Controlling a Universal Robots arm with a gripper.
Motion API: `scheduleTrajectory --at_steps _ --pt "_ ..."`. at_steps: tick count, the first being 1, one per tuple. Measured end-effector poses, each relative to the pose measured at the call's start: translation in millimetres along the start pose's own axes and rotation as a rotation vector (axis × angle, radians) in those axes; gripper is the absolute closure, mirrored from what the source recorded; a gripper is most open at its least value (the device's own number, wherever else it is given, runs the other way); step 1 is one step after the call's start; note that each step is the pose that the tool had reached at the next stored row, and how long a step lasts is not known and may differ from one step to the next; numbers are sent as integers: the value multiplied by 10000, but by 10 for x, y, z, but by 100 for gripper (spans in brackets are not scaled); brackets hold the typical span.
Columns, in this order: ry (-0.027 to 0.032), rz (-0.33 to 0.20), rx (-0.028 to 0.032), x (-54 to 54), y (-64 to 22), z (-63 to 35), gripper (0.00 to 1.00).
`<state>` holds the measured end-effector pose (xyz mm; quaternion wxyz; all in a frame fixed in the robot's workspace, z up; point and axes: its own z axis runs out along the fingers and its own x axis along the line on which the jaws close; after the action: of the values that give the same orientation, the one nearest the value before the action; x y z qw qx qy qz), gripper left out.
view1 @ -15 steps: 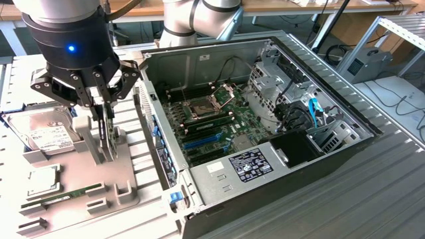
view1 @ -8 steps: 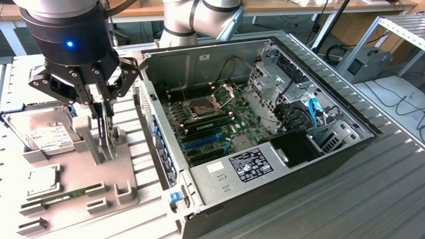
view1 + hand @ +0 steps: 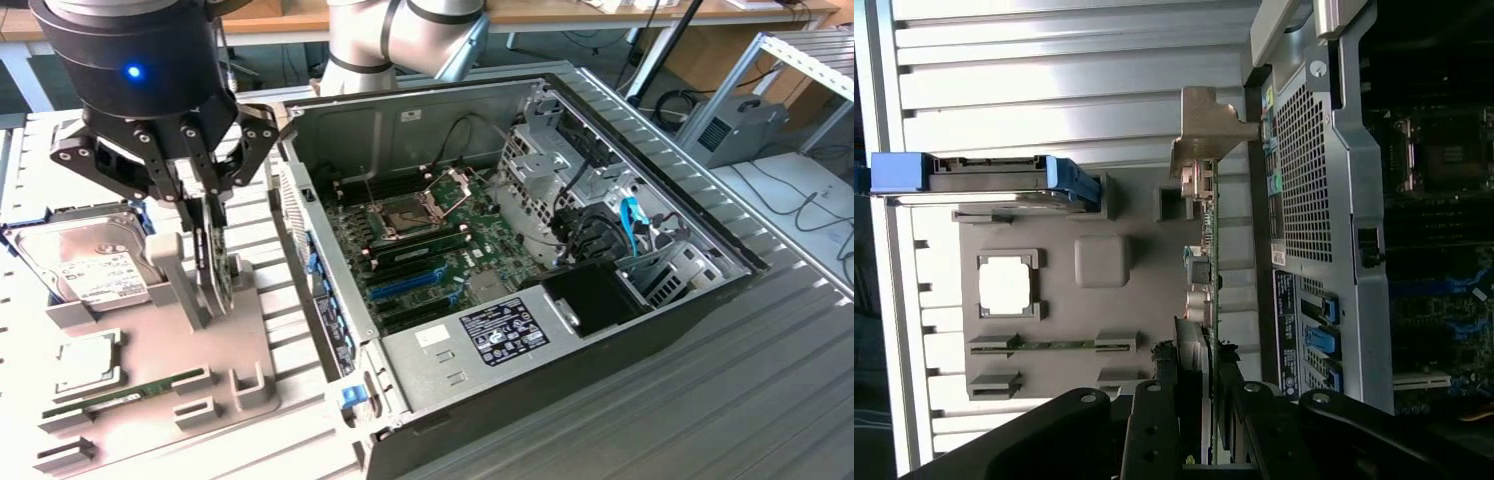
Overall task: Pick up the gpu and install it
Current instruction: 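Pick up the gpu and move the gpu toward the slot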
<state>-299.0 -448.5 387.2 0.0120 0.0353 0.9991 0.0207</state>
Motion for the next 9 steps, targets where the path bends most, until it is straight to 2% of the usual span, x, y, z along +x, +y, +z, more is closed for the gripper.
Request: scheduleTrajectory --at_steps 9 --pt "0 -1 0 -2 4 -89 74"
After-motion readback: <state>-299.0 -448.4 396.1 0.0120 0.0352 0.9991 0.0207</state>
